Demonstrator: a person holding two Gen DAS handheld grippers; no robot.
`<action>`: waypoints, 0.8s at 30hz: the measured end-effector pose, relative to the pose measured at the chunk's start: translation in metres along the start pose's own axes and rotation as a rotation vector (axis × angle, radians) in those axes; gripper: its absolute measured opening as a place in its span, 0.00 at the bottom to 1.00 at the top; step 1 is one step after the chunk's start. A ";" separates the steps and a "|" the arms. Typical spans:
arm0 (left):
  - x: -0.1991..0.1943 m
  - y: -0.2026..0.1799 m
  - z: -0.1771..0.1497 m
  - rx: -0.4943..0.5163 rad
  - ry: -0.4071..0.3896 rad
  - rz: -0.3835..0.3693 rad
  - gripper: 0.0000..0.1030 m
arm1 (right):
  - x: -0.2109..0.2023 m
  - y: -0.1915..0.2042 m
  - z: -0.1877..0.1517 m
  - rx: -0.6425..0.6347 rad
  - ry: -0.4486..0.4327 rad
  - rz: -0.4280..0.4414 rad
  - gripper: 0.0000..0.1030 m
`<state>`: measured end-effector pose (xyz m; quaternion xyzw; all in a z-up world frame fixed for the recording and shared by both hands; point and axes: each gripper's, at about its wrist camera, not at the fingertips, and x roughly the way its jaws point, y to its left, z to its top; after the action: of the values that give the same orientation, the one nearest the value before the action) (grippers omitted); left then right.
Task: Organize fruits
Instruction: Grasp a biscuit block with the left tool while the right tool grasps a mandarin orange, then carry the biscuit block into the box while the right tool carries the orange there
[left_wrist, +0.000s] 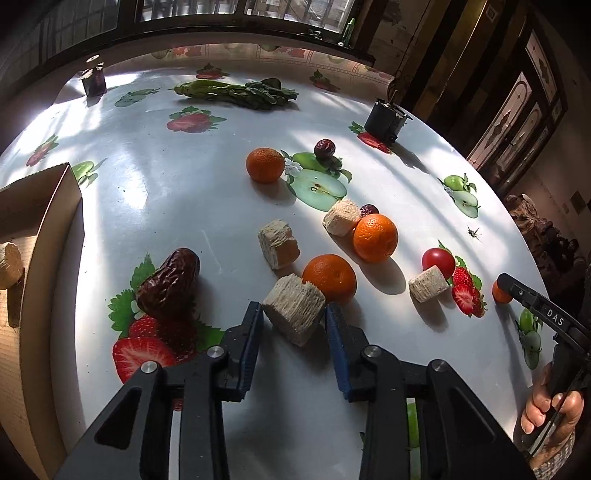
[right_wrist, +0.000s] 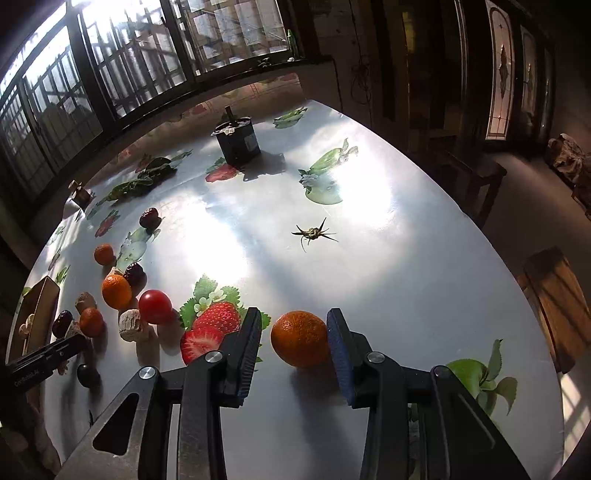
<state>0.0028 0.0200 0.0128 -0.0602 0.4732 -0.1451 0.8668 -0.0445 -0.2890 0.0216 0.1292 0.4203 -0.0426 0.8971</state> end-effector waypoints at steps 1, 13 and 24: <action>0.001 -0.001 0.000 0.005 -0.003 0.003 0.32 | 0.002 -0.002 0.000 0.005 0.005 -0.007 0.38; -0.006 -0.009 -0.005 0.062 -0.039 0.025 0.32 | 0.004 -0.001 -0.006 0.032 -0.006 -0.018 0.33; -0.066 -0.001 -0.017 0.036 -0.153 -0.045 0.32 | -0.042 0.026 -0.017 -0.010 -0.080 -0.004 0.33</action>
<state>-0.0455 0.0399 0.0569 -0.0661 0.4015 -0.1682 0.8979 -0.0798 -0.2602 0.0487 0.1218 0.3844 -0.0476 0.9139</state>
